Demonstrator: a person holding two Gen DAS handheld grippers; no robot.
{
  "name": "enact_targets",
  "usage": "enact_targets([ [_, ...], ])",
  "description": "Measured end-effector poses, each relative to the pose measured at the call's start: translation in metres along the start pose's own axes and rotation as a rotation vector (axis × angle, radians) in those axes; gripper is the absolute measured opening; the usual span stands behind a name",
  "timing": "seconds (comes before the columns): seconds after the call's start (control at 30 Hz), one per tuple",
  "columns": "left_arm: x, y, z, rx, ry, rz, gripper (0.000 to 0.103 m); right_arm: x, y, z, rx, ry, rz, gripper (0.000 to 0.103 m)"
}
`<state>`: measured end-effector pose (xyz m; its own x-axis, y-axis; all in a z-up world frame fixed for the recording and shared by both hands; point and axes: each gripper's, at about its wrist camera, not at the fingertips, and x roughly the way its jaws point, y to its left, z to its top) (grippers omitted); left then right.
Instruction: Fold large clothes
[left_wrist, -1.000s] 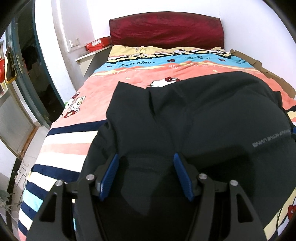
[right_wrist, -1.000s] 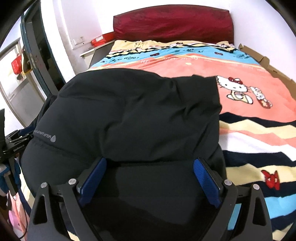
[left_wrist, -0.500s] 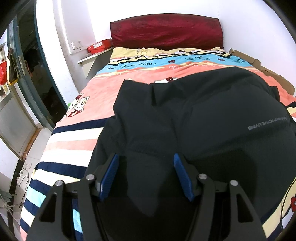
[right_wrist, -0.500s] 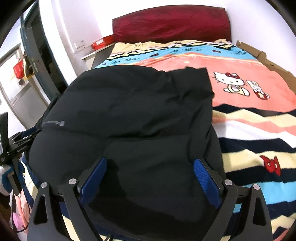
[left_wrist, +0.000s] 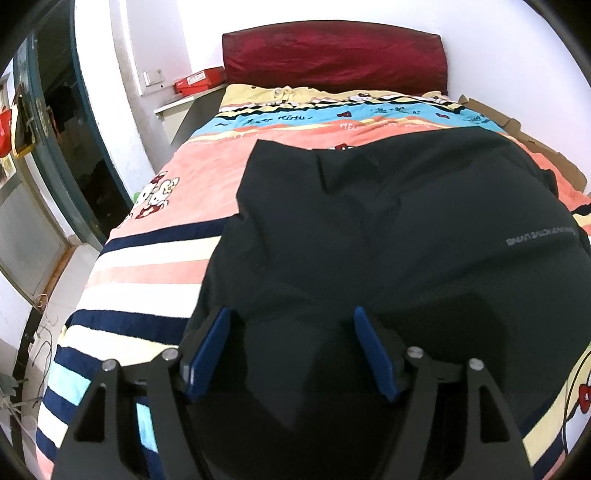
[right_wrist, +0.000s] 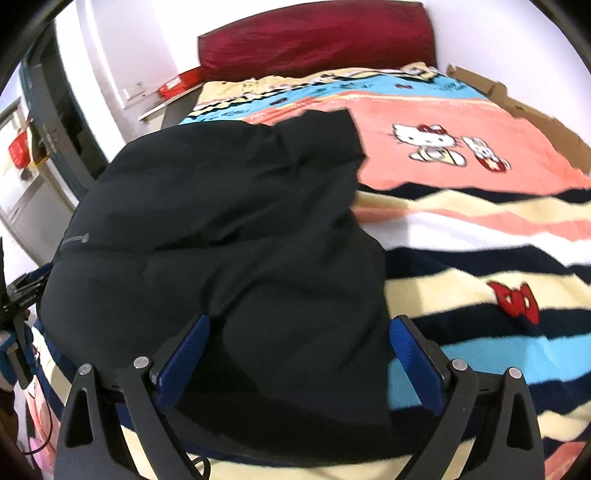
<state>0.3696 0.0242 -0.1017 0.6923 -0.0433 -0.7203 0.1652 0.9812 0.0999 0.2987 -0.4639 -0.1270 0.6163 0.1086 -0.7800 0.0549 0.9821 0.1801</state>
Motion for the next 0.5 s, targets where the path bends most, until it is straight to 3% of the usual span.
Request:
enact_targets([
  [0.13,-0.006,0.013,-0.002,-0.034,0.005,-0.031,0.069,-0.005,-0.013,-0.002,0.012,0.002,-0.019,0.097],
  [0.33,-0.022,0.051,-0.005,-0.183,-0.031,-0.081,0.069,-0.015,-0.025,0.001,0.033,-0.012,-0.013,0.097],
  [0.5,-0.010,0.084,0.005,-0.332,0.007,-0.225,0.069,-0.005,-0.032,0.012,0.100,0.005,0.055,0.099],
])
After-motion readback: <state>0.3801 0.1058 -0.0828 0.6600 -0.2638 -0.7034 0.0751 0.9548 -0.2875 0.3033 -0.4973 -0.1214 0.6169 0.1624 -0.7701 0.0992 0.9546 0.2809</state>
